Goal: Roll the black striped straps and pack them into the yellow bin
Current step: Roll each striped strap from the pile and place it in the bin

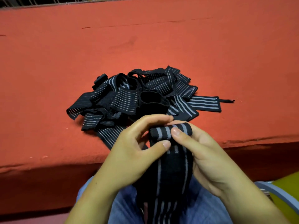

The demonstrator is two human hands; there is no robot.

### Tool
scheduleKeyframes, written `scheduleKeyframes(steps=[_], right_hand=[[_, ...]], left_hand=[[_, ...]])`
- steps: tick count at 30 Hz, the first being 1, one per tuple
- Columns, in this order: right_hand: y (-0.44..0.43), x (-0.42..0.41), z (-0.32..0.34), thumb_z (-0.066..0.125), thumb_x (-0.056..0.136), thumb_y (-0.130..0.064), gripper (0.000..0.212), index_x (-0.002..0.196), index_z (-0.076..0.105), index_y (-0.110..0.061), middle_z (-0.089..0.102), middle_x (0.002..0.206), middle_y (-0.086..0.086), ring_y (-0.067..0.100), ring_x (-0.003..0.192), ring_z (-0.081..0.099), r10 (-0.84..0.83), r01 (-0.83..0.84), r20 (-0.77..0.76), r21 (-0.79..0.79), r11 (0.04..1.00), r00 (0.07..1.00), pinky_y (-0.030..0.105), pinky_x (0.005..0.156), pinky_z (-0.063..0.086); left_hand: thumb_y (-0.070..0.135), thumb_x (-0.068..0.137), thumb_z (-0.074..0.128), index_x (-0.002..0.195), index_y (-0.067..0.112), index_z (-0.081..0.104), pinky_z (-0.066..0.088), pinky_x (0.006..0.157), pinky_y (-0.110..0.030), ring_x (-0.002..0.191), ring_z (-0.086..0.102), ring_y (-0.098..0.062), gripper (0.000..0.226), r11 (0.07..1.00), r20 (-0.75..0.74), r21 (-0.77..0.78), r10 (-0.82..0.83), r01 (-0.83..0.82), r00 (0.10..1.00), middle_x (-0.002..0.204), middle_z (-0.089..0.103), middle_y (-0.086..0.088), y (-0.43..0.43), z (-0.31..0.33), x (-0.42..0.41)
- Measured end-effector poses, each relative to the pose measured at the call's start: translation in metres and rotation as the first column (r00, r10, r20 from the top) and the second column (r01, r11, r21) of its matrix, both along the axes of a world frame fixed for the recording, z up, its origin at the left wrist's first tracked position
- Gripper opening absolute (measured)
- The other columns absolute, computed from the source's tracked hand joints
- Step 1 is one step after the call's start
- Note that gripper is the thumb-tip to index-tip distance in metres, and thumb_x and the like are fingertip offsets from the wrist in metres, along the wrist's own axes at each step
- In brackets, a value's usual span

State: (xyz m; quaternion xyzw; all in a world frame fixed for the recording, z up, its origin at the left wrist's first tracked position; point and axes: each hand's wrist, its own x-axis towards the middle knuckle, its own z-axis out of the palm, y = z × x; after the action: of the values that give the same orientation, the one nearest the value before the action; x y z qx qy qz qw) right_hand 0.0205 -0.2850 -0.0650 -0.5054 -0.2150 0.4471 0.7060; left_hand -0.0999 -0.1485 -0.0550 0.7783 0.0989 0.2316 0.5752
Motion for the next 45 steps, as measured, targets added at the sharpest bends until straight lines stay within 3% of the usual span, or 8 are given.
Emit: scheduleKeyframes(steps=[6, 13, 25, 28, 31, 34, 38, 45], right_hand=[[-0.006, 0.003, -0.005, 0.070, 0.091, -0.021, 0.043, 0.133, 0.061, -0.030, 0.073, 0.126, 0.013, 0.030, 0.123, 0.068, 0.087, -0.085, 0.100, -0.031, 0.996, 0.991, 0.040, 0.099, 0.053], [-0.006, 0.001, -0.004, 0.064, 0.092, -0.025, 0.048, 0.140, 0.058, -0.028, 0.072, 0.132, 0.004, 0.020, 0.129, 0.065, 0.079, -0.070, 0.156, -0.061, 0.996, 0.985, 0.049, 0.116, 0.043], [-0.005, 0.001, -0.001, 0.067, 0.088, -0.061, 0.053, 0.128, 0.066, -0.026, 0.074, 0.126, 0.006, 0.021, 0.123, 0.068, 0.042, -0.032, 0.079, -0.119, 0.992, 0.996, 0.049, 0.110, 0.049], [-0.005, 0.003, -0.003, 0.071, 0.084, -0.047, 0.040, 0.117, 0.070, -0.025, 0.075, 0.118, 0.010, 0.025, 0.114, 0.071, 0.008, 0.007, 0.120, -0.129, 0.992, 0.993, 0.043, 0.093, 0.054], [-0.006, 0.002, 0.001, 0.066, 0.083, -0.034, 0.032, 0.114, 0.069, -0.031, 0.077, 0.111, 0.009, 0.021, 0.098, 0.074, 0.010, 0.003, 0.121, -0.108, 0.994, 0.993, 0.035, 0.079, 0.054], [-0.004, -0.002, 0.000, 0.065, 0.080, -0.033, 0.037, 0.116, 0.065, -0.038, 0.078, 0.100, 0.002, 0.018, 0.091, 0.072, 0.008, 0.015, 0.205, -0.108, 0.994, 0.979, 0.039, 0.080, 0.051], [-0.001, -0.009, -0.002, 0.071, 0.080, -0.044, 0.041, 0.119, 0.061, -0.039, 0.077, 0.109, 0.004, 0.025, 0.103, 0.072, -0.044, 0.061, 0.257, -0.060, 0.996, 0.965, 0.048, 0.094, 0.054], [-0.002, -0.008, 0.005, 0.070, 0.089, -0.029, 0.036, 0.122, 0.057, -0.032, 0.073, 0.103, -0.017, 0.002, 0.093, 0.071, -0.074, 0.098, 0.472, -0.028, 0.995, 0.878, 0.015, 0.082, 0.051]], left_hand=[[0.040, 0.089, 0.074, 0.130, 0.026, 0.063, 0.053, 0.084, -0.015, 0.102, 0.072, -0.002, 0.044, 0.970, -0.128, -0.220, 0.079, -0.106, 0.989, 0.112, 0.077, 0.010, -0.003, -0.001, 0.002], [0.016, 0.080, 0.078, 0.129, 0.026, 0.064, 0.054, 0.092, -0.020, 0.110, 0.072, -0.010, 0.053, 0.979, -0.008, -0.171, 0.114, -0.114, 0.993, 0.119, 0.075, 0.008, -0.004, -0.002, 0.001], [-0.010, 0.077, 0.078, 0.094, 0.029, 0.076, 0.050, 0.101, -0.020, 0.122, 0.067, -0.009, 0.042, 0.997, 0.077, -0.068, 0.034, -0.029, 0.996, 0.122, 0.075, 0.012, -0.004, -0.005, 0.001], [-0.015, 0.080, 0.076, 0.098, 0.030, 0.075, 0.045, 0.110, -0.025, 0.133, 0.058, -0.008, 0.049, 1.000, 0.015, 0.011, -0.021, 0.021, 1.000, 0.137, 0.066, 0.013, -0.003, -0.008, 0.000], [0.021, 0.088, 0.075, 0.141, 0.033, 0.053, 0.038, 0.114, -0.020, 0.145, 0.043, -0.004, 0.059, 0.998, -0.035, -0.044, -0.056, 0.054, 0.998, 0.151, 0.051, 0.019, -0.008, -0.008, 0.001], [0.057, 0.089, 0.059, 0.153, 0.045, 0.031, 0.035, 0.113, -0.016, 0.145, 0.035, 0.007, 0.071, 0.999, -0.087, -0.015, 0.041, -0.043, 0.995, 0.153, 0.041, 0.031, -0.018, -0.011, 0.005], [0.067, 0.092, 0.050, 0.155, 0.046, 0.028, 0.032, 0.114, -0.012, 0.146, 0.036, 0.004, 0.070, 0.996, -0.019, -0.055, 0.069, -0.070, 0.997, 0.154, 0.041, 0.030, -0.022, -0.013, 0.009], [0.073, 0.087, 0.051, 0.149, 0.050, 0.035, 0.042, 0.112, -0.032, 0.129, 0.058, 0.000, 0.068, 0.988, -0.124, -0.146, 0.036, -0.055, 0.992, 0.140, 0.060, 0.020, -0.013, -0.018, 0.004]])
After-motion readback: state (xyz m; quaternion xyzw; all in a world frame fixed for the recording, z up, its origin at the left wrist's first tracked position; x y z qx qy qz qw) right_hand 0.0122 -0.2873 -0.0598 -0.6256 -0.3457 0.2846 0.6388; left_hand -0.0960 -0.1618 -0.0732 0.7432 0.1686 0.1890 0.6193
